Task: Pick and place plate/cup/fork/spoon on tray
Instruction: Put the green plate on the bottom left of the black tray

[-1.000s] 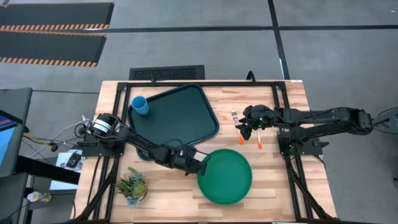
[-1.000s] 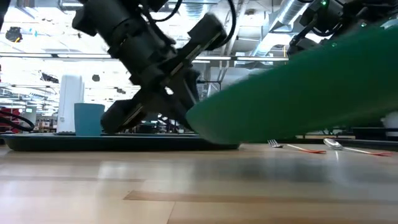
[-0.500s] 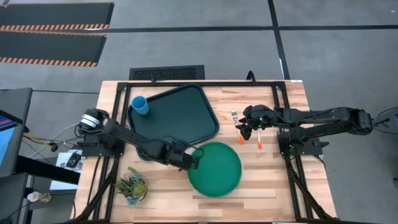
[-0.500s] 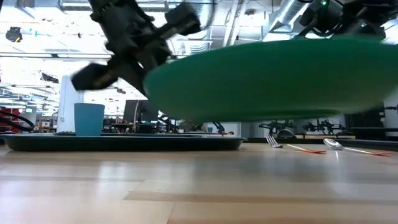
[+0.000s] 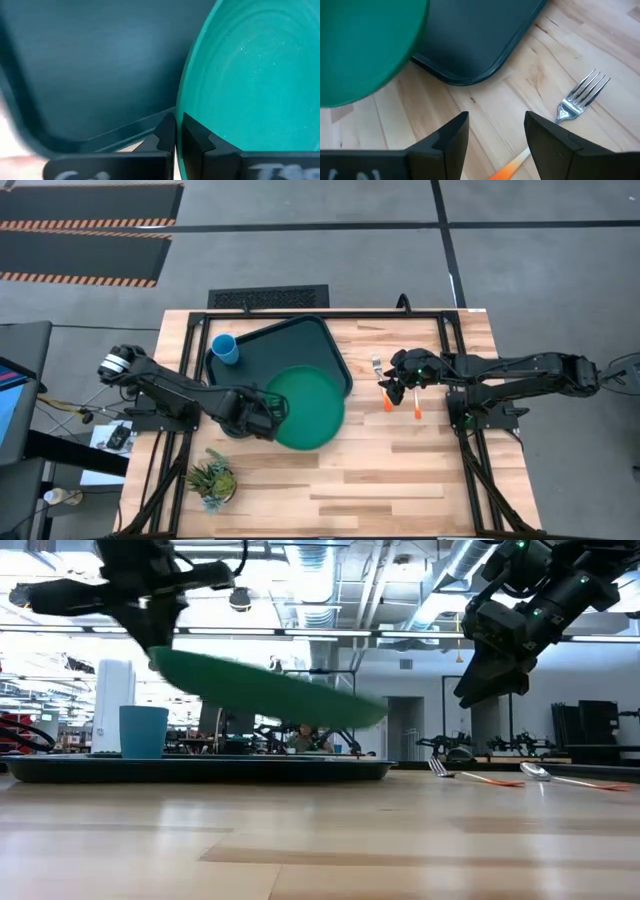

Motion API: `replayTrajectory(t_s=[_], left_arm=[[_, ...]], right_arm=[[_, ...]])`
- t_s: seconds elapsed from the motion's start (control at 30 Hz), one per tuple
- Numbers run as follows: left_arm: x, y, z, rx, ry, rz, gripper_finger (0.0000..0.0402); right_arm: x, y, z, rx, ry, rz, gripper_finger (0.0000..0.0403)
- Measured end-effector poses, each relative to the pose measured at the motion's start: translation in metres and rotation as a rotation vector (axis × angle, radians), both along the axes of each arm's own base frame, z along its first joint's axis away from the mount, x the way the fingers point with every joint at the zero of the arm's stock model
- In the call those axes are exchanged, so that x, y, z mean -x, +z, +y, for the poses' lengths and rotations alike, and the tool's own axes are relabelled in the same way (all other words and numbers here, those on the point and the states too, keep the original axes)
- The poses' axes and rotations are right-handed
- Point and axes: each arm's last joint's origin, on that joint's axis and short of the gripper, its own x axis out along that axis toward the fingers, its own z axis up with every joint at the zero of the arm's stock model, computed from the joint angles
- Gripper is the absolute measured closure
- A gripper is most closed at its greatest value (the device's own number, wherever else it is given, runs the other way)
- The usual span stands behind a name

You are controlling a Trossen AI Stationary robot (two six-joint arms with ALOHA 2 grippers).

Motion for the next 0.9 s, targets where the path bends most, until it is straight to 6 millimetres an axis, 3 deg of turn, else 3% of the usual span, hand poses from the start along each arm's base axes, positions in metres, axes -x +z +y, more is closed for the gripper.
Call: replayTrajectory(t_s=[0.17, 0.57, 0.9], left_arm=[[0.016, -0.007, 0.005, 0.016, 0.095, 0.067, 0.0401], [0.065, -0.024, 0.022, 0.065, 0.311, -0.054, 0.0401], [0.077, -0.045, 0.028, 0.056, 0.339, 0.003, 0.0401]], right_arm=[[0.0, 0.0, 0.0, 0.004, 0.003, -0.002, 0.0187], [0.0, 0.001, 0.0, 0.012, 0.01, -0.003, 0.0187], [0.0, 0.001, 0.0, 0.018, 0.016, -0.001, 0.0187]])
